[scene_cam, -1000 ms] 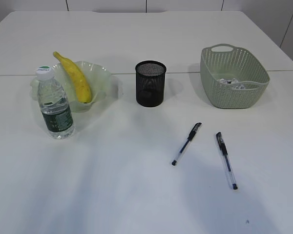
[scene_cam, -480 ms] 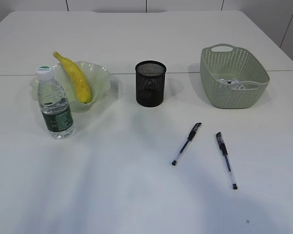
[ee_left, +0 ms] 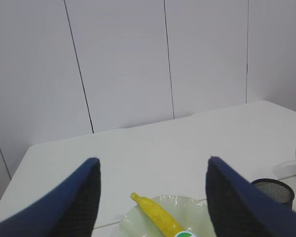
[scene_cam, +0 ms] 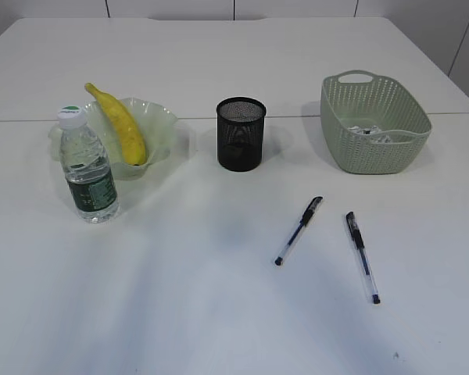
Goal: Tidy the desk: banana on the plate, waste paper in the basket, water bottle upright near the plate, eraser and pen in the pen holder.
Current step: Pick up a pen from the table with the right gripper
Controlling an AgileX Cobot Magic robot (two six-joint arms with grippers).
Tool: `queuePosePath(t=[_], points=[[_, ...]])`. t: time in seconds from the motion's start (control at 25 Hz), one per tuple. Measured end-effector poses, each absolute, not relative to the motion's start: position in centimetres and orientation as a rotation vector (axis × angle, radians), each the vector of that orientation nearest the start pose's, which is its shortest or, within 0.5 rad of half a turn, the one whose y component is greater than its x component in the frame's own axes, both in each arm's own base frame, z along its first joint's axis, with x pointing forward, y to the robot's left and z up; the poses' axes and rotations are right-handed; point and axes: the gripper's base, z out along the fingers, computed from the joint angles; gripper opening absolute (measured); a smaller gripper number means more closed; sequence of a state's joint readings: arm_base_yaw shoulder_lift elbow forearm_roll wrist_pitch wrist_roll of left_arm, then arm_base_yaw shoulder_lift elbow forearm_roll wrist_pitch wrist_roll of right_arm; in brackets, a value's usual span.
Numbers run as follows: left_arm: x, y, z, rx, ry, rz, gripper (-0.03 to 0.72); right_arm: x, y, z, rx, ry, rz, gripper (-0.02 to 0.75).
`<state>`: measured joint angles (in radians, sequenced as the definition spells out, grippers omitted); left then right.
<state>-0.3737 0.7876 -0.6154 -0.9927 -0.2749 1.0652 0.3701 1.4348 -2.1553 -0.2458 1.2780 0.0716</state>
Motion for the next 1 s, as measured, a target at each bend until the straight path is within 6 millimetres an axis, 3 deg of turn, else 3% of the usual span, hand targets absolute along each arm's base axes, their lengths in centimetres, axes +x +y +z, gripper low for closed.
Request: queuePosePath(t=[0.2,0.36,1.0], points=[[16.4,-4.2,35.7,0.164,1.496,-0.056,0.475,20.8,5.4,55.9,-0.195,2.021,-0.053,0.336],[16.4,-4.3,35.7,0.167,1.498,-0.058,0.475,20.3,5.0,55.2,-0.198,2.046,-0.078,0.336],[16.4,-4.6,35.4,0.202,1.52,-0.088,0.475,22.4,5.5,50.1,-0.244,2.219,-0.184,0.336]])
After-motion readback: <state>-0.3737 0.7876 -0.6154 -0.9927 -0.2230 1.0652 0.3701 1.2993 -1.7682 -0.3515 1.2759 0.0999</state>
